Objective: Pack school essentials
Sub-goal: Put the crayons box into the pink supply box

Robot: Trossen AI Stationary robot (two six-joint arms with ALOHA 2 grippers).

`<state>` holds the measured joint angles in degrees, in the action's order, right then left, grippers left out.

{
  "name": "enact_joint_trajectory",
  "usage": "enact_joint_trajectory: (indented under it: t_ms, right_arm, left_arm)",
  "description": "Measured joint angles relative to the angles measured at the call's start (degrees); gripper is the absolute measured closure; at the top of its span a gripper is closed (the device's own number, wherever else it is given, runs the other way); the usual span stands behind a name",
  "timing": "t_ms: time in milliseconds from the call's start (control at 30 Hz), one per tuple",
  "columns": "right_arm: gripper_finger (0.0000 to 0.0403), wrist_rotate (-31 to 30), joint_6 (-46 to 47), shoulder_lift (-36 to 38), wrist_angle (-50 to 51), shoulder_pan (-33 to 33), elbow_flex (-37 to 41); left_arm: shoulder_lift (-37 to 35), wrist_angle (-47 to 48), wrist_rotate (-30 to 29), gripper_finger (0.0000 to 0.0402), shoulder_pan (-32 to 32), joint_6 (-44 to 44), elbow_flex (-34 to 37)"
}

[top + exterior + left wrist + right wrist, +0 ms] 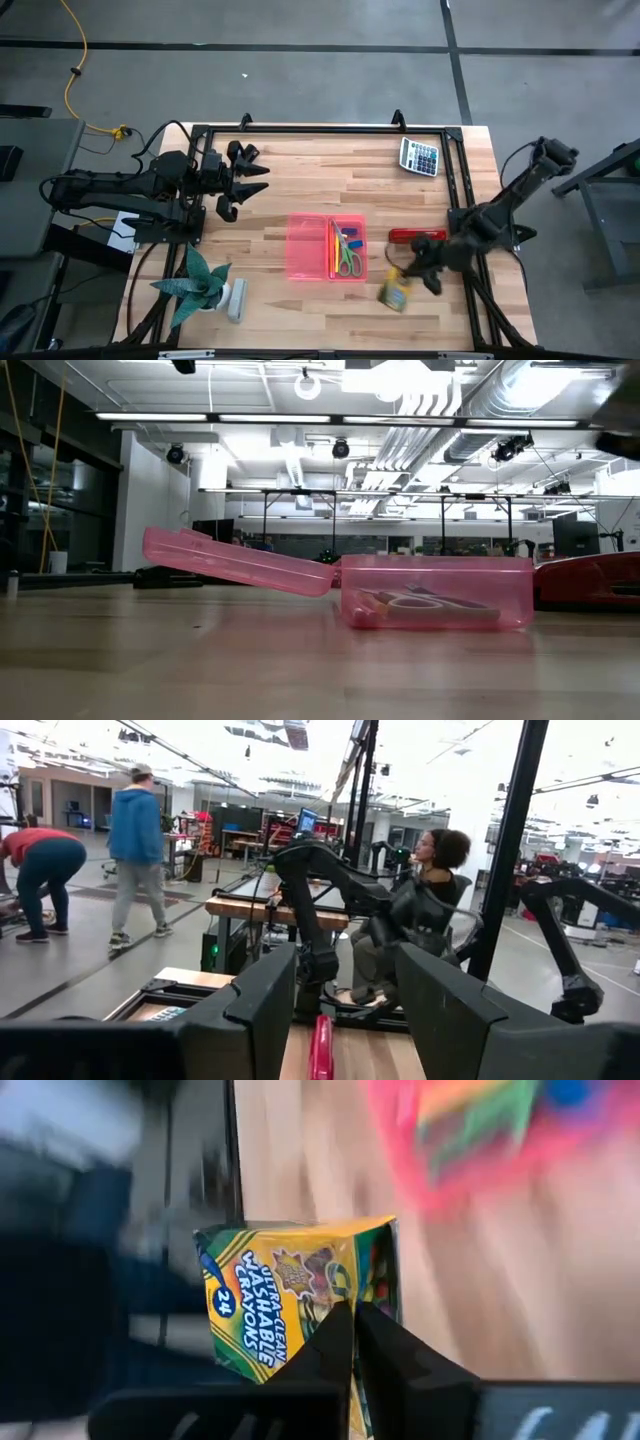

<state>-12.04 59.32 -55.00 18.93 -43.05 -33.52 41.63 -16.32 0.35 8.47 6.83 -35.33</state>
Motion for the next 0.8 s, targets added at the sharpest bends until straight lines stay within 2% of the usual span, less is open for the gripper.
enact_joint_trajectory:
  t_ms: [200,300,400,567,700,800]
  right_arm:
    - [0.0403,-5.90,-13.26,-0.47,-15.87,14.02,-0.07]
    - [0.0403,-6.22,-15.21,-1.50,-22.21,20.14,-0.09]
    - [0.0403,-4.28,-14.58,-2.34,-23.86,24.21,-0.11]
    - [0.0403,3.80,-15.86,-3.93,-18.38,27.46,-1.24]
    - [0.0403,7.87,-23.09,-7.13,-5.28,30.00,-8.92]
    - [0.0403,8.74,-30.73,-10.95,2.68,31.92,-14.80]
  left_arm:
    - [0.00,-0.02,-1.04,0.0238,0.00,0.00,0.00]
    - [-0.02,-0.02,-1.05,0.0238,0.02,0.00,0.00]
    - [-0.02,-0.02,-1.06,0.0238,0.00,0.00,0.00]
    - [-0.02,0.00,-1.06,0.0238,0.02,0.00,0.00]
    - [-0.02,0.21,-1.06,0.0238,0.01,0.00,0.00]
    - [-0.02,0.24,-1.08,0.0238,0.02,0.00,0.00]
